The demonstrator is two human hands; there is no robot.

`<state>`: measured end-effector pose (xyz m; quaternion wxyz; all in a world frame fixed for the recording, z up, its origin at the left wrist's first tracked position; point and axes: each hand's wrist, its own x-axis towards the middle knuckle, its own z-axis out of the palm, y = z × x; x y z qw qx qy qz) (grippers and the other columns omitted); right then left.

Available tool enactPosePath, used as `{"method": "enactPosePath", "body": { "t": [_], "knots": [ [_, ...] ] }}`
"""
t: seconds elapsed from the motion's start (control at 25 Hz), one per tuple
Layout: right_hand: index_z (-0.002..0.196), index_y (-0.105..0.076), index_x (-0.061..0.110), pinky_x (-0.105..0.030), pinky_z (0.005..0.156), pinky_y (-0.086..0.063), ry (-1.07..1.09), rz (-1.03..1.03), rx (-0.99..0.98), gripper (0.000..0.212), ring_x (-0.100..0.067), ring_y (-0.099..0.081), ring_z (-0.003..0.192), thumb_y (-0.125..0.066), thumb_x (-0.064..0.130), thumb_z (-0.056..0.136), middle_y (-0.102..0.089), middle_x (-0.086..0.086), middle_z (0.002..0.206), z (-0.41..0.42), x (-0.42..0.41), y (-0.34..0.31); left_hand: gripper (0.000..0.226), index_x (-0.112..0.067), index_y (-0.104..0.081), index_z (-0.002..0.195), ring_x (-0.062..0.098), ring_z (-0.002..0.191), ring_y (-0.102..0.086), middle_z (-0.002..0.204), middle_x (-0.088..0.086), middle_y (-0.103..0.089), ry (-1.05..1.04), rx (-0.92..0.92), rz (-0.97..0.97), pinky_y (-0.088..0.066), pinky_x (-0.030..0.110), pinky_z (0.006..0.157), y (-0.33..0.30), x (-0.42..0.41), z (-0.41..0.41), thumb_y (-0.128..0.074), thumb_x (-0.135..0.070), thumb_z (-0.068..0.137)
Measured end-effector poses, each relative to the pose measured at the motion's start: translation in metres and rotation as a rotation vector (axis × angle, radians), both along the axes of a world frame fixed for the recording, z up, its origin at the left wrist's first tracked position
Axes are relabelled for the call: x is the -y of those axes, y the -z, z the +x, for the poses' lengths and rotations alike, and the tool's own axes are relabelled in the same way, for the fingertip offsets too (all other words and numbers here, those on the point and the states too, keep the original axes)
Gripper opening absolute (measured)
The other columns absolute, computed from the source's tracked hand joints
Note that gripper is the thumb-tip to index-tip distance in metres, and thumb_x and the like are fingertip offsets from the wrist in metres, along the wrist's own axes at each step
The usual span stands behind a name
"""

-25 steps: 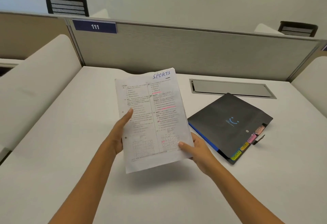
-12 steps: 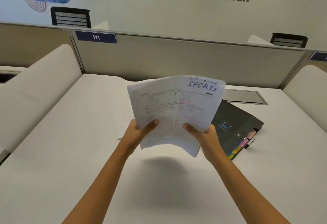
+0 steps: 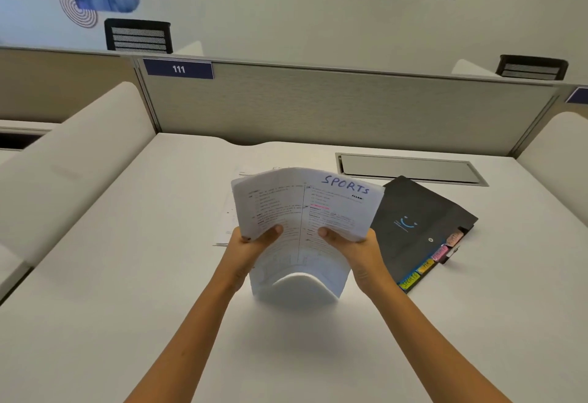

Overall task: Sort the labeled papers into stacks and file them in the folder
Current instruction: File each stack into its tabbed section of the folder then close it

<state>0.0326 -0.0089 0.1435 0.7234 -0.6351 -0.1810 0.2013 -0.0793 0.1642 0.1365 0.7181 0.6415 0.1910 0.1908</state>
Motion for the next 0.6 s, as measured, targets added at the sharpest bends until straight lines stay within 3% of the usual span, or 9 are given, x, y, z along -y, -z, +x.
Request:
{"method": "enactPosePath", "body": {
  "t": [0.16, 0.28, 0.44, 0.6],
  "knots": [
    [0.088, -0.073, 0.031, -0.048, 0.087, -0.055, -0.067, -0.09, -0.042, 0.032, -0.029, -0.065, 0.1, -0.073, 0.001, 0.077, -0.071, -0.009, 0.1, -0.002, 0.01, 0.029, 0.039, -0.036, -0.066, 0.106, 0.019, 0.097, -0.067, 0.104, -0.002, -0.071, -0.026, -0.019, -0.002, -0.057, 0.045, 0.084, 0.024, 0.014, -0.009, -0.074, -0.038, 0.068],
    [0.086, -0.071, 0.029, -0.049, 0.087, -0.054, -0.053, -0.165, -0.001, 0.023, -0.031, -0.064, 0.099, -0.07, 0.006, 0.082, -0.07, -0.013, 0.099, 0.002, 0.019, 0.038, 0.036, -0.034, -0.066, 0.105, 0.019, 0.097, -0.066, 0.104, -0.003, -0.071, -0.097, -0.064, -0.021, -0.058, 0.042, 0.083, 0.033, 0.022, -0.004, -0.074, -0.039, 0.069],
    [0.096, -0.066, 0.027, -0.022, 0.067, -0.057, 0.029, -0.176, 0.055, 0.013, -0.013, -0.067, 0.091, -0.068, 0.019, 0.086, -0.071, 0.002, 0.095, 0.022, 0.038, 0.027, 0.025, -0.025, -0.067, 0.102, 0.018, 0.093, -0.069, 0.099, -0.002, -0.073, -0.13, -0.108, -0.03, -0.057, 0.034, 0.078, 0.022, 0.045, 0.024, -0.075, -0.029, 0.079],
    [0.096, -0.061, 0.026, -0.015, 0.06, -0.053, 0.144, -0.23, 0.071, 0.011, -0.007, -0.065, 0.083, -0.065, 0.02, 0.088, -0.067, 0.011, 0.09, 0.057, 0.078, 0.021, 0.019, -0.015, -0.068, 0.104, 0.018, 0.086, -0.072, 0.097, 0.0, -0.075, -0.102, -0.08, -0.027, -0.058, 0.032, 0.073, 0.012, 0.075, 0.062, -0.067, -0.024, 0.087]
  ]
}}
